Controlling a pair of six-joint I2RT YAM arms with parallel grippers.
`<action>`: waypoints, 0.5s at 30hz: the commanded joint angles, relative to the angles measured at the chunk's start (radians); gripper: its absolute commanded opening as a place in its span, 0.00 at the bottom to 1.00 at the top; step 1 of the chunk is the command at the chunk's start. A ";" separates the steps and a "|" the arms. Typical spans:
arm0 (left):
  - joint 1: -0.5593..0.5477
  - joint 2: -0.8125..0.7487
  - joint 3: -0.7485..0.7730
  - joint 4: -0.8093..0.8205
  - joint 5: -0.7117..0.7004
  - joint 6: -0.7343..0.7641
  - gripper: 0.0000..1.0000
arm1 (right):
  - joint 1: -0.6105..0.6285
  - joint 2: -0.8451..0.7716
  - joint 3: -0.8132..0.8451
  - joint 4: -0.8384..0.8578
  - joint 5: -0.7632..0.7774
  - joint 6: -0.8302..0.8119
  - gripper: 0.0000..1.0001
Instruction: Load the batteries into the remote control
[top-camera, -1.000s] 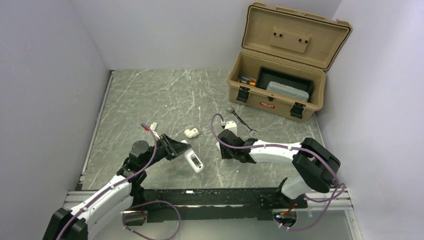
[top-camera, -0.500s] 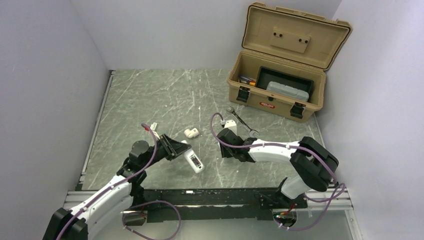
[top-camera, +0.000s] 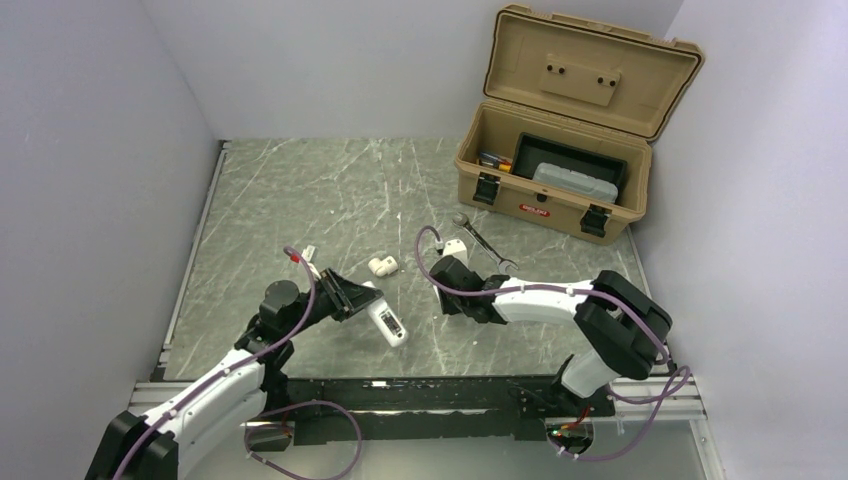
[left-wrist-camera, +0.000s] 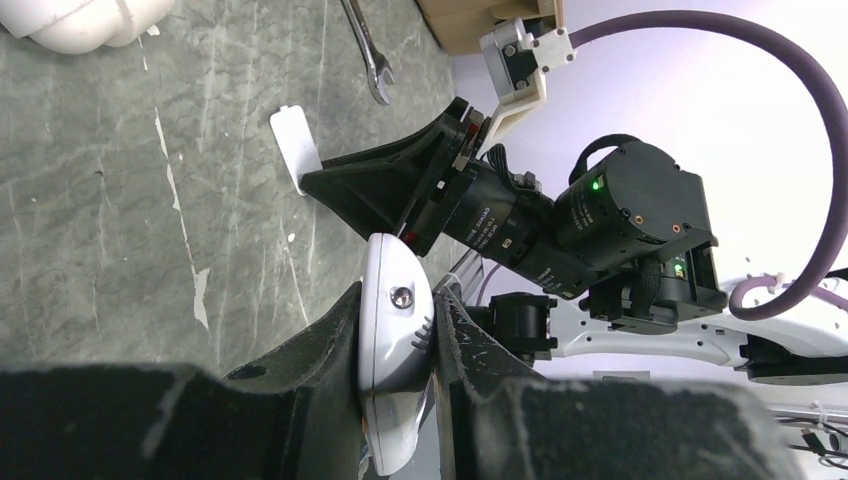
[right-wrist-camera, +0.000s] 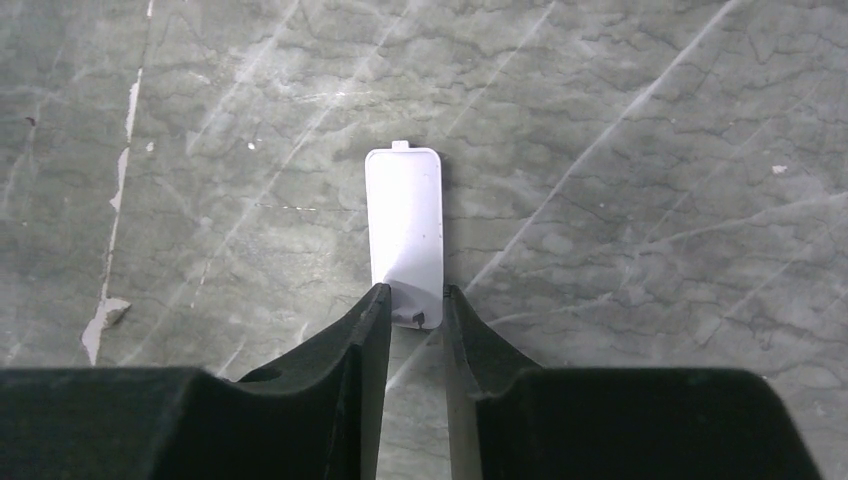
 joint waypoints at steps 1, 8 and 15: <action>0.008 0.007 0.011 0.072 0.025 -0.006 0.00 | 0.026 0.056 0.002 -0.042 -0.044 -0.002 0.24; 0.011 0.004 0.008 0.065 0.026 -0.002 0.00 | 0.051 0.055 0.007 -0.051 -0.013 0.010 0.13; 0.017 -0.002 -0.003 0.068 0.024 -0.005 0.00 | 0.050 -0.080 -0.017 -0.047 0.043 -0.002 0.05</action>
